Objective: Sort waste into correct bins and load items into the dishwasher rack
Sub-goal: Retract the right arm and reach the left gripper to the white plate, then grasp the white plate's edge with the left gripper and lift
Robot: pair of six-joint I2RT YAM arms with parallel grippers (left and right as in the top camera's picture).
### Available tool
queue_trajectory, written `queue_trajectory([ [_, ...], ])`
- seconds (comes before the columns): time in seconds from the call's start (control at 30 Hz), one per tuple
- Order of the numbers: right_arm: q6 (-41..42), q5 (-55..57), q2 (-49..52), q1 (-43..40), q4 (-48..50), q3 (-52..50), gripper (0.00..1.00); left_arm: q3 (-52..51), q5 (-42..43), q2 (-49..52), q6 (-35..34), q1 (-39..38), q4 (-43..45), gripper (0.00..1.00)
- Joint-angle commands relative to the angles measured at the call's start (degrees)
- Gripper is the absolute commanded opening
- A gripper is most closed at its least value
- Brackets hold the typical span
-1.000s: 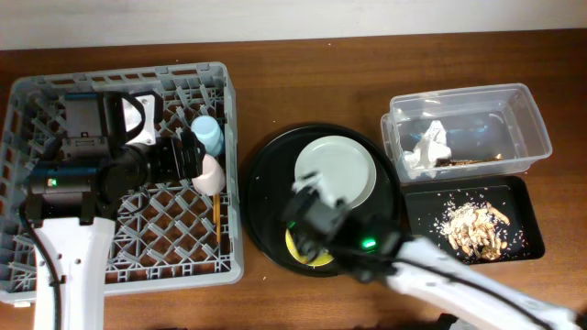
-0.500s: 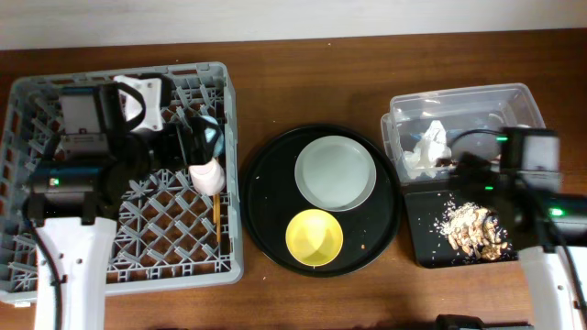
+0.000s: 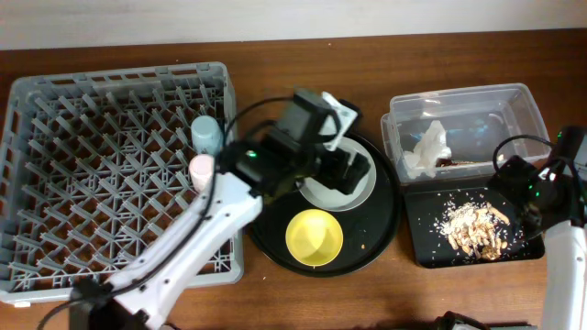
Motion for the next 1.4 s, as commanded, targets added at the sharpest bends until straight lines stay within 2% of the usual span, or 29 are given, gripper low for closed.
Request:
queue_trajectory([
  [0.0, -0.37, -0.17, 2.16, -0.48, -0.02, 0.24, 0.99, 0.28, -2.29, 4.07, -0.07, -3.50, 3.19, 0.76],
  [0.03, -0.37, -0.17, 2.84, -0.48, -0.02, 0.24, 0.99, 0.26, -2.32, 5.68, -0.07, -4.48, 3.72, 0.71],
  [0.13, -0.37, -0.17, 4.79, -0.48, -0.02, 0.24, 0.99, 0.26, -4.09, 10.14, -0.07, -6.86, 4.83, 0.63],
  [0.33, -0.37, -0.17, 8.79, -0.48, 0.00, 0.24, 0.99, 0.26, -9.01, 16.81, -0.07, -10.69, 7.04, 0.56],
  [0.43, -0.37, -0.17, 11.08, -0.48, -0.02, 0.24, 0.99, 0.26, -14.49, 19.02, -0.07, -11.67, 7.34, 0.49],
  [0.5, -0.37, -0.17, 12.17, -0.48, 0.00, 0.24, 0.99, 0.26, -14.88, 20.24, -0.07, -11.67, 7.91, 0.46],
  [0.63, -0.37, -0.17, 14.08, -0.48, 0.00, 0.24, 0.99, 0.26, -14.86, 23.23, -0.09, -11.89, 10.03, 0.28],
  [0.9, -0.37, -0.17, 15.56, -0.48, 0.00, 0.24, 0.99, 0.22, -14.91, 29.35, -0.09, -12.96, 12.68, 0.24],
  [1.07, -0.37, -0.17, 15.56, -0.48, 0.00, 0.24, 0.99, 0.20, -14.97, 32.52, -0.07, -12.96, 14.10, 0.15],
  [1.1, -0.37, -0.17, 15.56, -0.48, 0.00, 0.24, 0.99, 0.20, -15.37, 32.85, -0.07, -12.96, 14.08, 0.10],
  [1.13, -0.37, -0.17, 15.56, -0.48, 0.00, 0.24, 0.99, 0.20, -16.48, 32.89, -0.07, -12.96, 13.97, 0.00],
  [1.37, -0.37, -0.17, 15.56, -0.48, 0.00, 0.24, 0.99, 4.33, -26.56, 31.39, -0.07, -12.94, 13.11, 0.00],
])
